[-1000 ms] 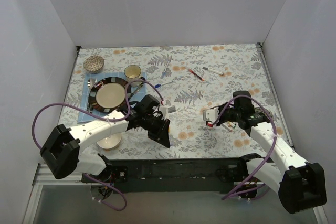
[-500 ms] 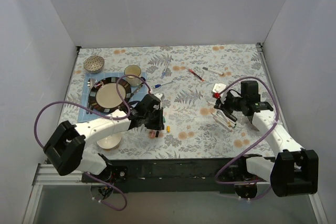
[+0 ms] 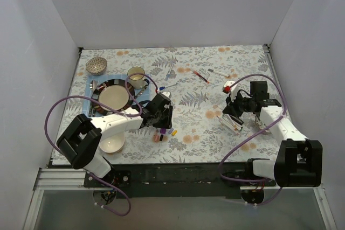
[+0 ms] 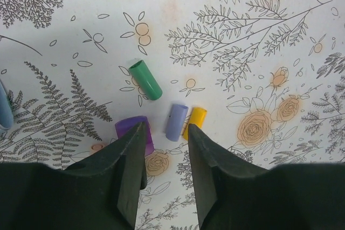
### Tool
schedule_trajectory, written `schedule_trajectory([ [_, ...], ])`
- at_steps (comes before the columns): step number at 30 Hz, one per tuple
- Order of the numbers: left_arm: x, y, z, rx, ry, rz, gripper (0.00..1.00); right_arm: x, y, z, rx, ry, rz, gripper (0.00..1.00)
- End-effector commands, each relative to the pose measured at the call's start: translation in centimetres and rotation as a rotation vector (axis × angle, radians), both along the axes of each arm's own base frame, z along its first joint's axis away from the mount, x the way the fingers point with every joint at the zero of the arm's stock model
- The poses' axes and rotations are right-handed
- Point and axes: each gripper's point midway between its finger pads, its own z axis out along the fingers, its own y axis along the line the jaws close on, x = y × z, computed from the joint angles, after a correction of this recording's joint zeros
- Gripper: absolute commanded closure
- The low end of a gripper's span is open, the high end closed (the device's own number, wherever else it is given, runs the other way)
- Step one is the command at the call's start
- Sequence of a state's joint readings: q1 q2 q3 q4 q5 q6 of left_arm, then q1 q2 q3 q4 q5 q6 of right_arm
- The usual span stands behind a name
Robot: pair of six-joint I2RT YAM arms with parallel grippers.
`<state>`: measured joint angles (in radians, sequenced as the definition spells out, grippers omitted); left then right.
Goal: Open the pen caps
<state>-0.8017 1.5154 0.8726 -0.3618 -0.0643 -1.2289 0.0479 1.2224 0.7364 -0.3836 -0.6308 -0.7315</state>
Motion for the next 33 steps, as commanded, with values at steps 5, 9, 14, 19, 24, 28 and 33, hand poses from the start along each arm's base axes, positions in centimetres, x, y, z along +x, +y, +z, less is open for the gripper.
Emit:
schedule_trajectory([
  [5, 1.5, -0.8, 1.9, -0.023, -0.075, -0.004, 0.59, 2.0, -2.1, -0.3, -0.021, 0.072, -0.154, 0.99],
  [9, 2.2, -0.5, 5.6, -0.051, -0.173, -0.016, 0.51, 2.9, -4.1, -0.9, -0.048, 0.08, -0.247, 0.99],
  [14, 3.1, 1.6, 11.1, -0.051, -0.355, 0.006, 0.16, 3.1, -5.6, -2.5, -0.092, 0.135, -0.304, 0.99],
  [19, 1.9, 4.7, 15.4, -0.108, -0.515, 0.037, 0.02, 3.5, -6.9, -3.8, -0.116, 0.184, -0.357, 0.98],
  [24, 0.6, 7.0, 14.5, -0.099, -0.547, 0.064, 0.02, 3.7, -7.6, -4.5, -0.12, 0.211, -0.378, 0.89],
  [28, -0.1, 7.9, 14.5, -0.103, -0.557, 0.074, 0.02, 3.8, -7.8, -4.5, -0.114, 0.218, -0.384, 0.78],
  [33, -0.2, 8.1, 15.2, -0.112, -0.58, 0.072, 0.02, 3.7, -8.0, -4.8, -0.102, 0.244, -0.389, 0.71],
])
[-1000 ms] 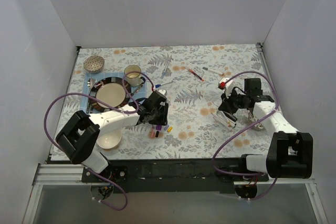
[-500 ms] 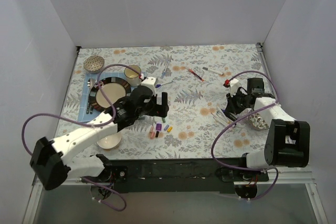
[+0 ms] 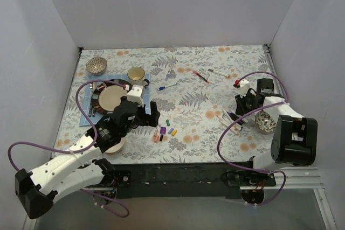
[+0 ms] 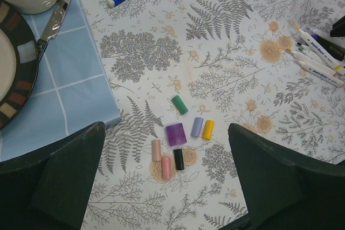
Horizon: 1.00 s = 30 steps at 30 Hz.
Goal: Open the pen caps
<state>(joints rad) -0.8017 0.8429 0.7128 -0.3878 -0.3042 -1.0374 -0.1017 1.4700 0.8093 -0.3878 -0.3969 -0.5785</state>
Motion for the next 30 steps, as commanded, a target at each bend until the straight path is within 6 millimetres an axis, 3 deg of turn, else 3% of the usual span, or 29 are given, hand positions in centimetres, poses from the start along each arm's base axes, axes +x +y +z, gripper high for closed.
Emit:
schedule_trajectory([
  [1, 0.1, 0.7, 1.2, -0.005, -0.047, 0.013, 0.02, 1.3, -0.3, 1.1, 0.019, -0.028, -0.01, 0.71],
  [6, -0.1, 0.5, 1.4, -0.012, -0.047, -0.002, 0.02, 1.4, -0.4, 1.6, 0.037, -0.036, -0.011, 0.71],
  [12, -0.2, 0.8, 1.9, -0.025, -0.063, 0.008, 0.02, 3.5, 0.7, 5.4, 0.078, -0.161, 0.105, 0.66],
  [13, -0.2, 0.8, 1.9, -0.025, -0.066, 0.008, 0.02, 4.6, 0.7, 6.8, 0.079, -0.187, 0.119, 0.63],
  [19, 0.0, 1.2, 2.0, -0.022, -0.073, 0.025, 0.02, 9.6, 1.6, 6.2, 0.093, -0.08, 0.196, 0.34],
  [24, 0.2, 1.5, 2.0, -0.018, -0.073, 0.036, 0.02, 15.0, 2.4, 5.6, 0.045, -0.069, 0.176, 0.26],
  [25, 0.3, 1.6, 1.9, -0.017, -0.073, 0.04, 0.02, 15.8, 2.9, 5.5, 0.032, -0.07, 0.176, 0.08],
  [26, 0.3, 1.6, 1.8, -0.014, -0.07, 0.043, 0.02, 16.8, 2.6, 4.2, 0.001, -0.049, 0.152, 0.02],
  [28, 0.5, 1.6, 1.8, -0.014, -0.068, 0.04, 0.02, 19.0, 2.8, 5.2, -0.026, -0.069, 0.144, 0.02],
  [29, 0.5, 1.6, 1.7, -0.012, -0.066, 0.04, 0.02, 19.6, 2.7, 3.6, -0.028, -0.032, 0.142, 0.02],
  [30, 0.6, 1.6, 1.6, -0.009, -0.063, 0.038, 0.02, 21.0, 2.7, 4.8, -0.033, -0.062, 0.142, 0.02],
])
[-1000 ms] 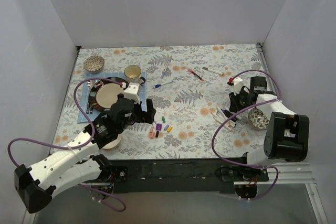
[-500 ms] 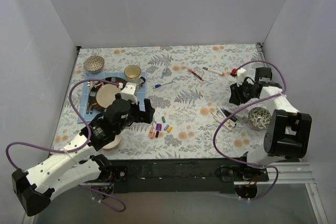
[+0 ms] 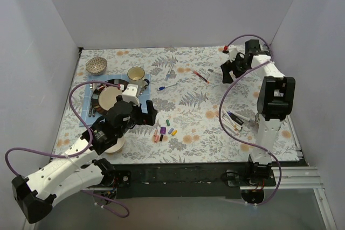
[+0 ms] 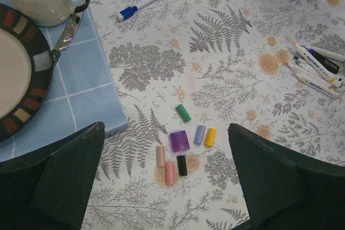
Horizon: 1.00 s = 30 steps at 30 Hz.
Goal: Open the pen caps
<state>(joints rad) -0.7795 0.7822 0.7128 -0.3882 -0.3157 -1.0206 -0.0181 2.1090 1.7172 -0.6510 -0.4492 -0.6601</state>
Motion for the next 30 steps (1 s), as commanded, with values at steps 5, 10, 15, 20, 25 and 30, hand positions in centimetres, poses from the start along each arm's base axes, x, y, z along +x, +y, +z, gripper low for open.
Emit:
schedule_trajectory([
  [5, 0.5, 0.5, -0.3, 0.017, -0.004, 0.012, 0.02, 5.7, 1.3, -0.7, -0.093, -0.008, -0.016, 0.02],
  [10, 0.6, 0.5, -0.3, 0.019, -0.004, 0.012, 0.02, 6.7, 2.2, -2.4, -0.137, -0.011, 0.019, 0.04],
  [15, 0.7, 0.5, -0.4, 0.02, -0.002, 0.012, 0.02, 7.0, 2.7, -3.7, -0.156, 0.003, 0.028, 0.17],
  [20, 0.7, 0.5, -0.4, 0.017, -0.002, 0.01, 0.02, 6.4, 2.6, -5.1, -0.165, 0.041, 0.033, 0.3],
  [25, 0.7, 0.6, -0.3, 0.015, -0.004, 0.01, 0.02, 4.6, 2.3, -6.7, -0.182, 0.104, 0.044, 0.69],
  [30, 0.7, 0.6, -0.2, 0.01, -0.007, 0.012, 0.02, 2.2, 1.4, -8.0, -0.239, 0.136, 0.03, 0.99],
])
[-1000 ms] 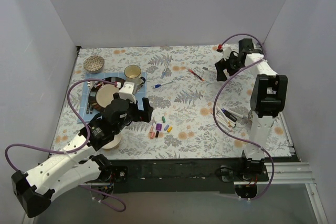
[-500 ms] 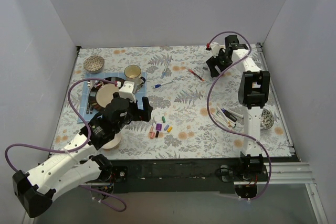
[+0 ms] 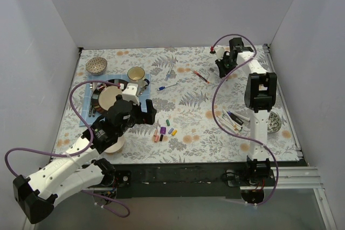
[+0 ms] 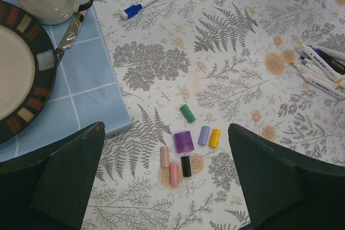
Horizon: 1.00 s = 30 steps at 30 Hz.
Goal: Open the pen caps
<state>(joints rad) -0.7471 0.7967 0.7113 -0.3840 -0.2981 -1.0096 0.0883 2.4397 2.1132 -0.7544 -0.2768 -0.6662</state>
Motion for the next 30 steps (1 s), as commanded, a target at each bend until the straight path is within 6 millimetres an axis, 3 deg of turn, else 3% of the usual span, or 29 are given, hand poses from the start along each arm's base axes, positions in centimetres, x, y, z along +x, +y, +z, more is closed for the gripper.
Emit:
schedule_trajectory([
  [1, 0.1, 0.2, 0.2, -0.003, -0.016, 0.002, 0.02, -4.6, -1.6, -3.5, -0.094, 0.119, -0.016, 0.99],
  [3, 0.1, 0.2, 0.3, -0.01, -0.015, -0.001, 0.02, -5.7, -1.7, -3.6, -0.108, 0.124, -0.019, 0.99],
  [4, 0.1, 0.1, 0.4, -0.021, -0.012, 0.0, 0.02, -5.9, -1.6, -2.5, -0.098, 0.098, -0.026, 0.99],
  [5, 0.0, 0.1, 0.6, -0.036, -0.013, -0.006, 0.02, -7.2, -1.7, -3.4, -0.093, 0.116, -0.03, 0.99],
  [6, -0.2, -0.7, 1.1, -0.074, -0.014, -0.043, 0.02, -7.5, -1.4, -2.9, -0.072, 0.106, -0.039, 0.99],
  [7, -0.2, -0.8, 1.0, -0.097, -0.008, -0.049, 0.02, -7.7, -0.8, -1.3, -0.025, 0.084, -0.038, 0.99],
  [8, -0.3, -1.3, 1.4, -0.159, 0.009, -0.052, 0.02, -8.6, -0.5, -1.1, 0.006, 0.1, -0.039, 0.99],
  [9, -0.8, -2.6, 1.9, -0.221, 0.025, -0.113, 0.02, -9.1, -0.1, -0.3, 0.049, 0.109, -0.058, 0.99],
  [10, -0.9, -3.0, 2.0, -0.269, 0.044, -0.119, 0.02, -9.5, 1.0, 1.9, 0.121, 0.088, -0.041, 0.99],
  [11, -1.0, -3.6, 1.8, -0.312, 0.062, -0.131, 0.02, -9.9, 1.5, 2.7, 0.161, 0.087, -0.041, 0.99],
  [12, -1.1, -5.0, 2.9, -0.43, 0.064, -0.155, 0.02, -11.2, 2.0, 2.7, 0.197, 0.111, -0.05, 0.99],
  [13, -1.5, -6.0, 2.9, -0.489, 0.083, -0.193, 0.02, -11.7, 3.0, 4.6, 0.256, 0.086, -0.031, 0.99],
  [14, -1.8, -6.2, 0.8, -0.514, 0.13, -0.187, 0.02, -12.3, 3.5, 5.3, 0.29, 0.083, -0.023, 0.99],
  [15, -1.4, -7.2, 2.9, -0.645, 0.103, -0.198, 0.02, -13.5, 3.7, 4.9, 0.31, 0.107, -0.024, 0.99],
  [16, -1.3, -8.0, 1.9, -0.669, 0.139, -0.212, 0.02, -14.2, 4.5, 6.4, 0.361, 0.097, -0.01, 0.99],
  [17, -1.2, -8.3, 1.3, -0.695, 0.156, -0.212, 0.02, -14.9, 4.7, 6.6, 0.38, 0.104, -0.008, 0.99],
  [18, -0.7, -9.0, 2.1, -0.747, 0.148, -0.222, 0.02, -15.5, 5.0, 7.0, 0.398, 0.104, 0.0, 0.99],
  [20, 0.3, -10.2, 0.2, -0.735, 0.207, -0.214, 0.02, -17.3, 5.9, 7.7, 0.466, 0.124, 0.022, 0.99],
  [21, 0.9, -10.9, 1.3, -0.755, 0.187, -0.232, 0.02, -17.9, 6.2, 8.0, 0.491, 0.131, 0.03, 0.99],
  [22, 1.4, -11.4, 1.1, -0.764, 0.202, -0.23, 0.02, -19.2, 6.9, 8.5, 0.545, 0.156, 0.056, 0.99],
  [23, 2.0, -12.2, -0.5, -0.75, 0.243, -0.228, 0.02, -19.9, 7.4, 8.7, 0.576, 0.172, 0.067, 0.99],
  [24, 2.6, -12.8, 0.6, -0.78, 0.212, -0.249, 0.02, -20.6, 7.8, 8.9, 0.605, 0.189, 0.082, 0.99],
  [25, 3.0, -13.4, 0.3, -0.791, 0.221, -0.255, 0.03, -21.9, 8.5, 9.4, 0.658, 0.215, 0.111, 0.99],
  [26, 3.5, -14.0, -1.1, -0.786, 0.249, -0.249, 0.03, -22.6, 8.8, 9.5, 0.681, 0.23, 0.127, 0.99],
  [27, 4.2, -14.6, -0.3, -0.809, 0.218, -0.266, 0.06, -23.1, 9.1, 9.8, 0.703, 0.238, 0.142, 0.99],
  [28, 4.5, -15.0, -0.5, -0.813, 0.217, -0.275, 0.08, -23.8, 9.6, 10.7, 0.75, 0.249, 0.167, 0.99],
  [29, 5.1, -15.5, -2.1, -0.806, 0.249, -0.261, 0.1, -24.4, 9.8, 10.7, 0.773, 0.264, 0.175, 0.99],
  [30, 5.4, -16.0, -1.5, -0.83, 0.225, -0.278, 0.12, -24.8, 10.0, 11.1, 0.794, 0.272, 0.185, 0.99],
])
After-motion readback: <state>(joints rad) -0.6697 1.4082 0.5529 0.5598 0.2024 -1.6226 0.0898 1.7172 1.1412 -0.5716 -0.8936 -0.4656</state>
